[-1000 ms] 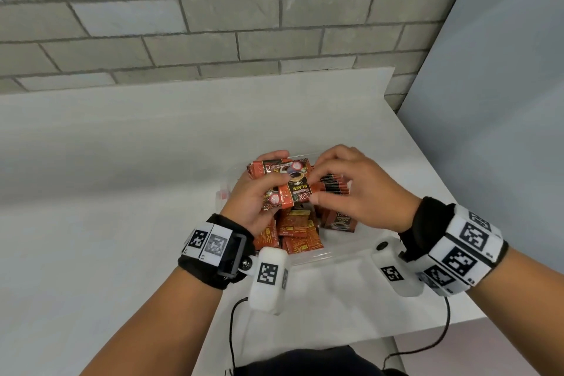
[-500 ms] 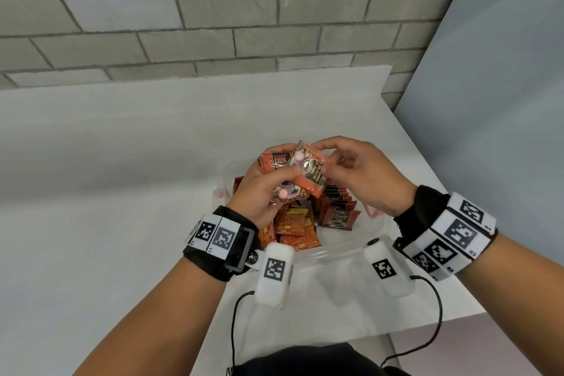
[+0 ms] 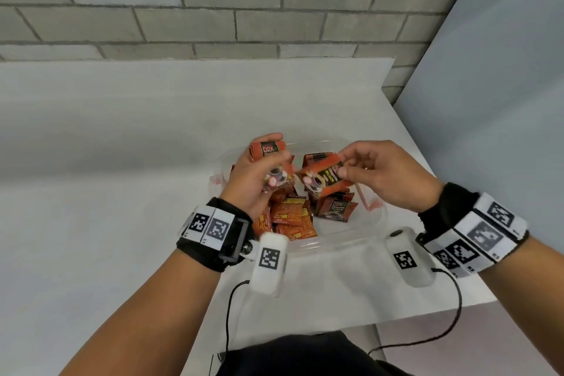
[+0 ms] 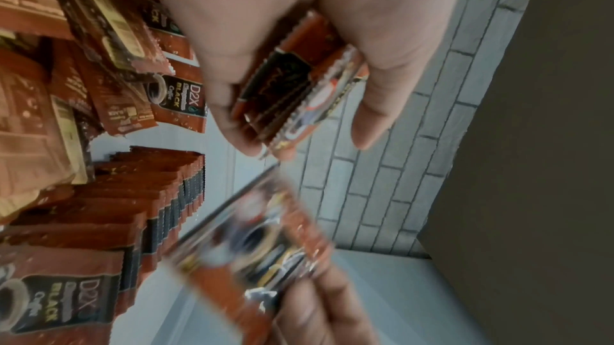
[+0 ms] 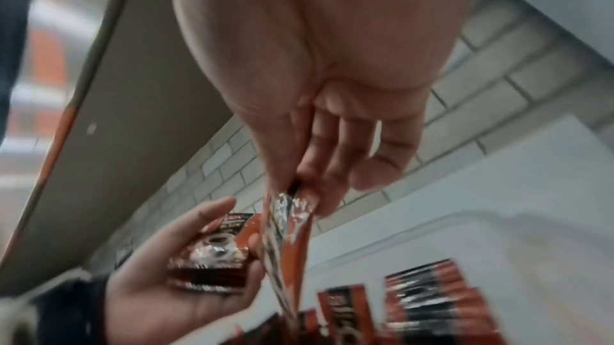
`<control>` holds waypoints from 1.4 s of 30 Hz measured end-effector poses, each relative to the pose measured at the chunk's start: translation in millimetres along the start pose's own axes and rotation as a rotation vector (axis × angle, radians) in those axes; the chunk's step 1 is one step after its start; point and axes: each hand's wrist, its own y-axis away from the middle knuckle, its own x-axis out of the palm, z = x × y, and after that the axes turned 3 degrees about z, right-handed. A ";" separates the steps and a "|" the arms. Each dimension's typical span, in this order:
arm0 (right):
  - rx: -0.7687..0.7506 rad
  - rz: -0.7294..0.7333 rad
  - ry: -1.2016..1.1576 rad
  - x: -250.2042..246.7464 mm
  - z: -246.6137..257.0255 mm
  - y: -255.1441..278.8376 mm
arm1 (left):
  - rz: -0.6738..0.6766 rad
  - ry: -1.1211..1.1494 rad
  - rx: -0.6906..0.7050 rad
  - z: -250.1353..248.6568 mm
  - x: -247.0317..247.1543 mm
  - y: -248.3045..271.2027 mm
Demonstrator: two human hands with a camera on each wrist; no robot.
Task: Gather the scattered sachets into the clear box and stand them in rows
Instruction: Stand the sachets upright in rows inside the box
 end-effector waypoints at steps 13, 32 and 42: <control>0.105 0.344 0.739 27.5 -27.5 -5.9 | -0.061 0.024 -0.024 -3.0 -23.1 1.1; -0.013 0.263 0.833 35.6 -45.9 -8.4 | -0.039 -0.002 -0.035 -1.6 -19.3 0.6; 0.001 0.008 0.490 11.2 -42.8 -10.7 | -0.043 0.020 -0.138 -0.8 -17.5 -0.2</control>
